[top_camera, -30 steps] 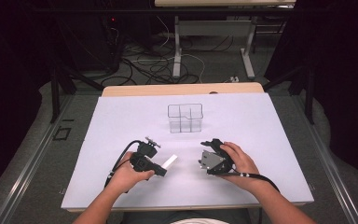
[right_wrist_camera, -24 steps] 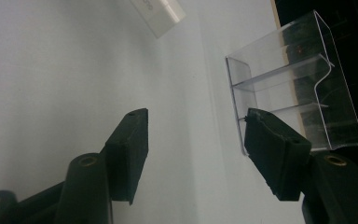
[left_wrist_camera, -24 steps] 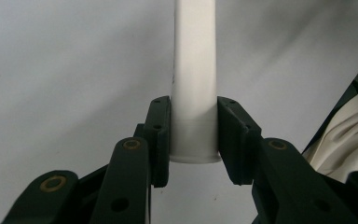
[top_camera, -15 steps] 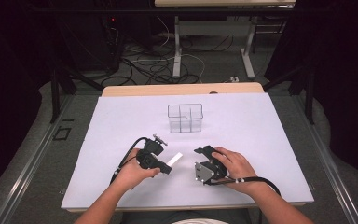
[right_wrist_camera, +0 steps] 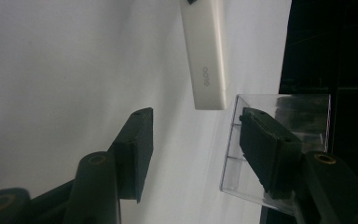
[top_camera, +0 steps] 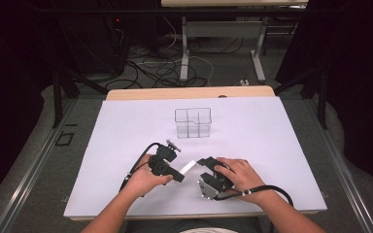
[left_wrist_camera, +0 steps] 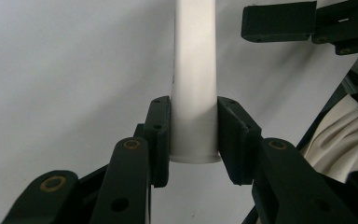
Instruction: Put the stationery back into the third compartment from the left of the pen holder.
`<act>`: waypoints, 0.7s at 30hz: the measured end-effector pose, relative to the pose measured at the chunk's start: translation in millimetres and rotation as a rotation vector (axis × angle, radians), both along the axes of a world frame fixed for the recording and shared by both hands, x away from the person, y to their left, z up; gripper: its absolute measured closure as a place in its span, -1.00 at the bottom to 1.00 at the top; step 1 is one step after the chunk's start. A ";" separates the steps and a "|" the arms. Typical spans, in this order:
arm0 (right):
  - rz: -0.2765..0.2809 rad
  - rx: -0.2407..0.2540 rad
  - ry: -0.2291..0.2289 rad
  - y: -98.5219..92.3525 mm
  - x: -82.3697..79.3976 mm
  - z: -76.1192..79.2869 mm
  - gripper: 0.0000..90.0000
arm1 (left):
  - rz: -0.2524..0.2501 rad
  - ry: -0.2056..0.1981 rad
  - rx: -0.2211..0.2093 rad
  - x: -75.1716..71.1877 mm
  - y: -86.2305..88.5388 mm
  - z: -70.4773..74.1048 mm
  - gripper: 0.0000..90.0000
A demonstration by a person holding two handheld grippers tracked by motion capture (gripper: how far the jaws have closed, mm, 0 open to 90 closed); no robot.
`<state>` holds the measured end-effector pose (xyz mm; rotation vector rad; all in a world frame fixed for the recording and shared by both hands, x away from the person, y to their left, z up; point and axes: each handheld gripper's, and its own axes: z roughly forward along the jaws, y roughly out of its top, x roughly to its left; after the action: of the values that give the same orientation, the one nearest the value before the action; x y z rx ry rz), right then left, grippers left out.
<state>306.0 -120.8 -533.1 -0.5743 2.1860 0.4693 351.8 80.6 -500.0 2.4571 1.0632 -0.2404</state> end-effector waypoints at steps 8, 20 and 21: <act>0.037 0.009 -0.016 3.0 -2.2 -3.9 0.02 | -0.015 0.012 -0.010 -0.5 -9.9 0.0 0.49; 0.061 -0.034 -0.029 9.3 -5.9 -7.4 0.16 | -0.053 0.015 -0.033 -4.5 -29.6 2.5 0.49; 0.056 -0.034 -0.028 9.5 -6.6 -7.9 0.18 | -0.050 0.017 -0.038 -4.6 -30.0 2.7 0.49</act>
<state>299.4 -111.3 -541.0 -0.6586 2.1591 0.4520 347.3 50.6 -497.3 2.4535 0.9956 -0.2950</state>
